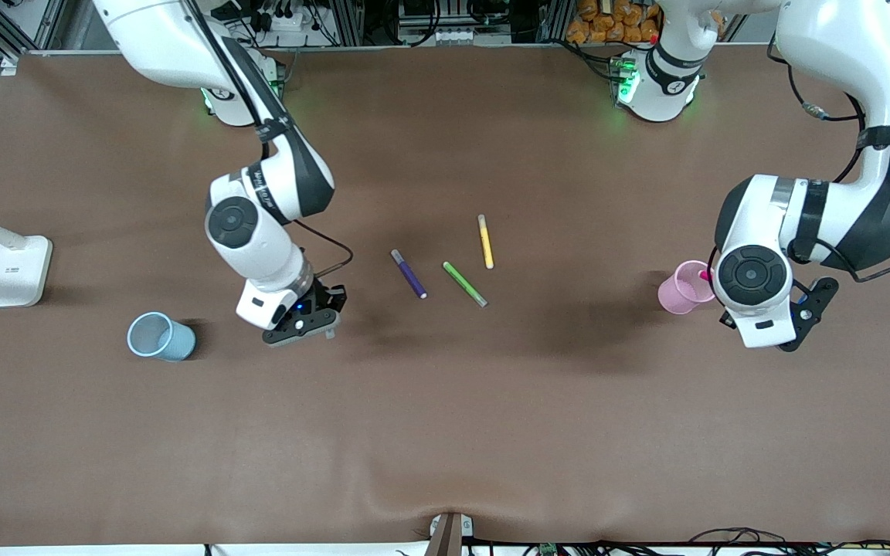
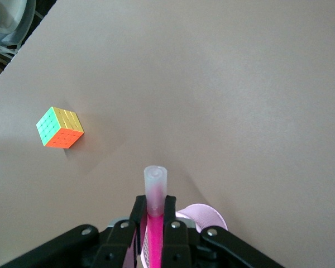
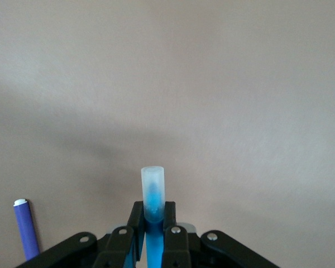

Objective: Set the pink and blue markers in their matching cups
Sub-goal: 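Carry the pink marker over the pink cup while the right gripper carries blue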

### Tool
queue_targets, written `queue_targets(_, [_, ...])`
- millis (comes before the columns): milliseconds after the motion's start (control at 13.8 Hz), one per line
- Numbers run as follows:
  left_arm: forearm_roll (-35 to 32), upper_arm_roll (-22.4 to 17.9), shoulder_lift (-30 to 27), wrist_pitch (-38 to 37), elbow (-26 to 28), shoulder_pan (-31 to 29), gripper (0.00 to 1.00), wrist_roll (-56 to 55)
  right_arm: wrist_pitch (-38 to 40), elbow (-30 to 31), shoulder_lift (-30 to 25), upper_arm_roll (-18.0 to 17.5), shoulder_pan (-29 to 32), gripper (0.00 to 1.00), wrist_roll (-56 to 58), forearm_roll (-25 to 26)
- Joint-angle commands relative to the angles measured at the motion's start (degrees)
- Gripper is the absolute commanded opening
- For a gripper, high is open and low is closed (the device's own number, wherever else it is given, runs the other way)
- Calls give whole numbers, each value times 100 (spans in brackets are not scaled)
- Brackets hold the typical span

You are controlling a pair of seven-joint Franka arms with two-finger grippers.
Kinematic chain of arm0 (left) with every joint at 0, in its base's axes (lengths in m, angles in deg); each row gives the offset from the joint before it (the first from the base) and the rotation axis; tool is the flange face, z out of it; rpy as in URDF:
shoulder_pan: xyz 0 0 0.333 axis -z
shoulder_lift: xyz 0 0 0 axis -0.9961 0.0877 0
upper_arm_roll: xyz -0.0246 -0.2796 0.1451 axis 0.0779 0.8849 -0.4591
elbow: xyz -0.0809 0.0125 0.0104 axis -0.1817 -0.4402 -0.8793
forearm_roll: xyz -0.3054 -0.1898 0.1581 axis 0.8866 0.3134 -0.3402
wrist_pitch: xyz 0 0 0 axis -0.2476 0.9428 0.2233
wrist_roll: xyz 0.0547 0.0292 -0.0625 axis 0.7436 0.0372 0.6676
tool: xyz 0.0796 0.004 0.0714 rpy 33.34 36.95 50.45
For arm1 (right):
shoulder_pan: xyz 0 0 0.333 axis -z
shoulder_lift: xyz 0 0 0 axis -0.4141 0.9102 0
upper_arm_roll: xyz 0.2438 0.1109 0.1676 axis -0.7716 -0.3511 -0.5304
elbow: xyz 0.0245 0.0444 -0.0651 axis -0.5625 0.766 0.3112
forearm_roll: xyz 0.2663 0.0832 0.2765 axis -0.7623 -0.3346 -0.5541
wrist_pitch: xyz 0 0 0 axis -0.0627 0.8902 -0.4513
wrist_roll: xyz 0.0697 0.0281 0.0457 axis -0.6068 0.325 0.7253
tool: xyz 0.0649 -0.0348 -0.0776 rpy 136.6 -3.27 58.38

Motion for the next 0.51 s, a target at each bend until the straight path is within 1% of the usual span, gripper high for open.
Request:
queue_targets(0, [-143,9,-8,-66,108,26,0,-302,81,-324,-87,-89,232,0,736,-2])
queue_targets(218, [-361,9,167,-66,152,192,0,-793,72,-509,-148,-133,531,0,1782,-194])
queue_targets(291, [-441,9,185,-66,205,201,0,-917,72,-527,-201,-133,619,0,2177,-386])
queue_targets(436, [-555,9,247,-66,249,272,0,-971,81,-519,-298,-125,803,0,3090,-1001])
